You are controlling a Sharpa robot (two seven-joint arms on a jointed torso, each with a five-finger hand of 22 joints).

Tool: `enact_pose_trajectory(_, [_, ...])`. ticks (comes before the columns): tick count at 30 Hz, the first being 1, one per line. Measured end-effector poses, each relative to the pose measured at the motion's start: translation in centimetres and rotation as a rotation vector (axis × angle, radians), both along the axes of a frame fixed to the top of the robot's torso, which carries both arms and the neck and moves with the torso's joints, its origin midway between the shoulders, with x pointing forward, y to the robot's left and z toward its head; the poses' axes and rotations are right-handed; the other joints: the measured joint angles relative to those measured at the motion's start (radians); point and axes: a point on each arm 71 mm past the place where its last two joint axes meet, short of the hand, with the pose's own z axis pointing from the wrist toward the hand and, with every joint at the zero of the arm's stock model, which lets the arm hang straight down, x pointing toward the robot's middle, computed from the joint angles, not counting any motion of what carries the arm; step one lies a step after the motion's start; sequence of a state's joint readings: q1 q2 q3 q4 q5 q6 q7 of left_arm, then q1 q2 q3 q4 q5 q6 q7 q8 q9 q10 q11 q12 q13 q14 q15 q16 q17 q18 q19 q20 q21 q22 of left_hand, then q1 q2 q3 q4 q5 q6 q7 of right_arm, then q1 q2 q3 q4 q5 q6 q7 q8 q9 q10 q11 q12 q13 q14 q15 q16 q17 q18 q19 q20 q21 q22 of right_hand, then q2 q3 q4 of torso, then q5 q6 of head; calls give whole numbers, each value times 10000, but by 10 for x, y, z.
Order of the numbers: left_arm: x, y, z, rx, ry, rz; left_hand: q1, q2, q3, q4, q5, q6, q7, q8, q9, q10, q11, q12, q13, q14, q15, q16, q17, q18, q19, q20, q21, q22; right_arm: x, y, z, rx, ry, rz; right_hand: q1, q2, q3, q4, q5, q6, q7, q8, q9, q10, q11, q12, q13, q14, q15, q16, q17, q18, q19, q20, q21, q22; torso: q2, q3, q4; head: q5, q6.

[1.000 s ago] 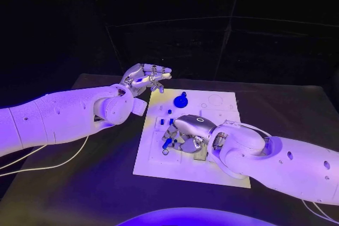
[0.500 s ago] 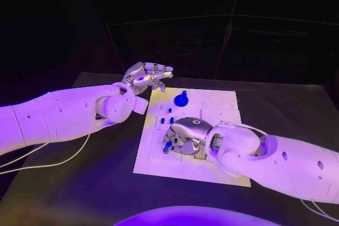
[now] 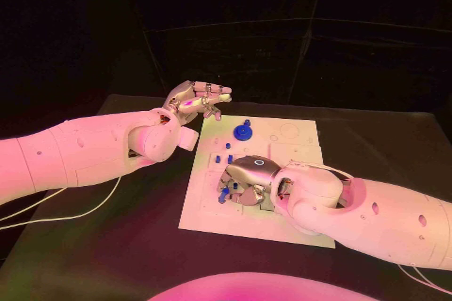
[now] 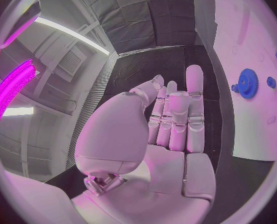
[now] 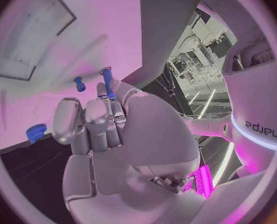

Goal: Assemble the parts on the task board

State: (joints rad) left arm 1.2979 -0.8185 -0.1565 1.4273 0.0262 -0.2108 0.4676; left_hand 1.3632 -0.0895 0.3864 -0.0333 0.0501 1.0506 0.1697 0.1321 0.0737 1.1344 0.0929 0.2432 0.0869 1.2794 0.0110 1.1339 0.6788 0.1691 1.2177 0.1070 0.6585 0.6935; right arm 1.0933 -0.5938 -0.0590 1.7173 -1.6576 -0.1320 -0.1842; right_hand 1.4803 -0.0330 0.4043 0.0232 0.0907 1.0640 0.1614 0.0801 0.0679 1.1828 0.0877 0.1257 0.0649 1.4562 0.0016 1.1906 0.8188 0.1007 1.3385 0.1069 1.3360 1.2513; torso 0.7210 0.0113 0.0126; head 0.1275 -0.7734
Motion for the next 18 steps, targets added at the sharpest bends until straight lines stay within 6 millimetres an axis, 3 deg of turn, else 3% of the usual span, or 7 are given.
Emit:
enact_pose_trajectory(11, [0,0,0,-2,3,-4,0,0,0,0,0,0,0,0,0,0,0,0,-1,0,0,0,0,0,0,0,0,-6,-2,4,-4,-326,-76,60,-40,-39,1,-2,0,3,32,-26,12,0,0,0,-2,0,0,0,-1,0,0,0,0,-11,-1,3,0,19,-30])
enact_pose_trajectory(18, [0,0,0,-3,5,-6,0,0,0,0,0,0,0,0,0,0,0,0,-1,0,0,0,1,0,0,0,0,-5,-4,7,-5,-421,-237,162,-257,-247,80,3,2,-83,127,-77,8,-76,76,-160,4,0,0,0,-54,1,-67,67,0,-63,-2,4,0,31,-42])
